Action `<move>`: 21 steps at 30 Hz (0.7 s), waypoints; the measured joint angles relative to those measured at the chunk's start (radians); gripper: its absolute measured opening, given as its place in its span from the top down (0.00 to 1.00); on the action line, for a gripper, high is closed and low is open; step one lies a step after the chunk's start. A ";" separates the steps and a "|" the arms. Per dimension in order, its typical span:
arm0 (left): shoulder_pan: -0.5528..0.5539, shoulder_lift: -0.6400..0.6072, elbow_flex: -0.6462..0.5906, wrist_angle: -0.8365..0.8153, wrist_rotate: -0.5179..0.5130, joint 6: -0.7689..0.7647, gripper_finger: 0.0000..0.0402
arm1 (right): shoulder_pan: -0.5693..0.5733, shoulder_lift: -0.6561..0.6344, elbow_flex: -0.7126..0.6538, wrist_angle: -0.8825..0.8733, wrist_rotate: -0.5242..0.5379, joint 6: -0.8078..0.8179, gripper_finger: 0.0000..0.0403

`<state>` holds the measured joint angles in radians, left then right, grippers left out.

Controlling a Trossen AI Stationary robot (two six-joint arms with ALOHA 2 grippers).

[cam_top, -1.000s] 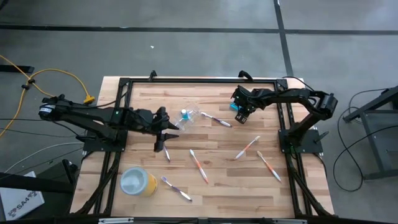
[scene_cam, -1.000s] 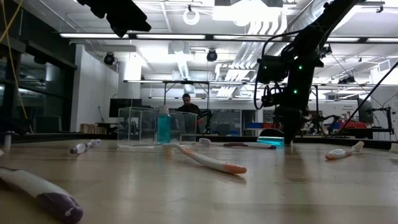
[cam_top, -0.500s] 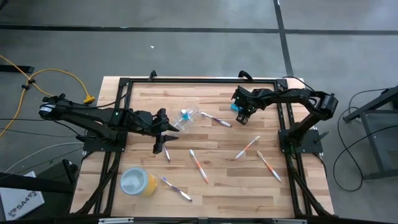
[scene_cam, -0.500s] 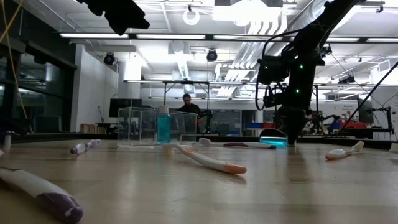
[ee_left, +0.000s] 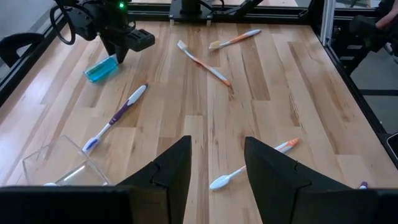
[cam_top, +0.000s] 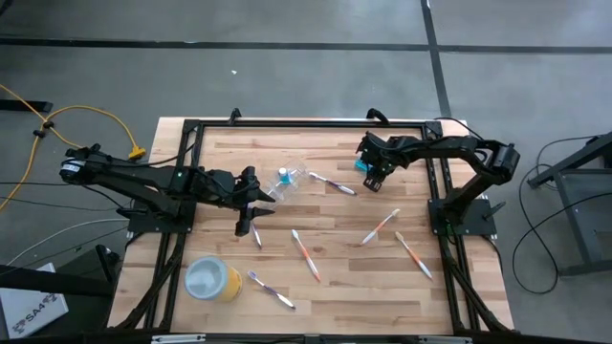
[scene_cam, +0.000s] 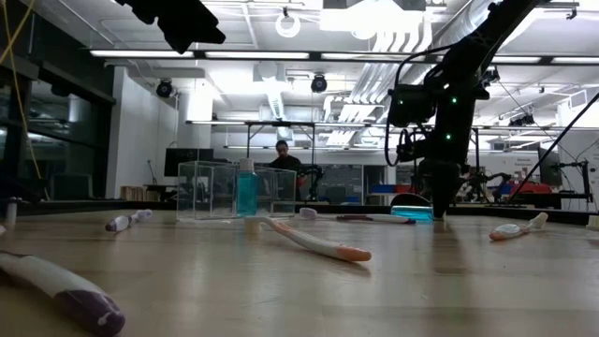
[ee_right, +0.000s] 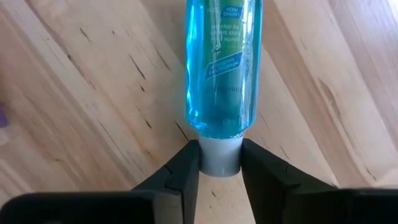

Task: Pick & Place toothbrushing station
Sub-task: Put the blue mouthwash into the transparent organizer

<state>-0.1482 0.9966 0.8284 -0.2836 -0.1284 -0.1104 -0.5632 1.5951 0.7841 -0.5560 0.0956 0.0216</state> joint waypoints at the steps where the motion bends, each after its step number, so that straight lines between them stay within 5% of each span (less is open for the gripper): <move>1: 0.000 0.000 0.000 0.000 0.000 0.000 0.64 | 0.000 0.000 0.000 0.000 -0.001 0.000 0.75; 21: 0.000 0.000 0.000 0.000 0.000 -0.002 0.64 | -0.001 0.024 -0.001 0.017 -0.063 0.000 0.74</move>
<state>-0.1482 0.9966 0.8281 -0.2836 -0.1280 -0.1128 -0.5640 1.6196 0.7829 -0.5389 0.0327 0.0212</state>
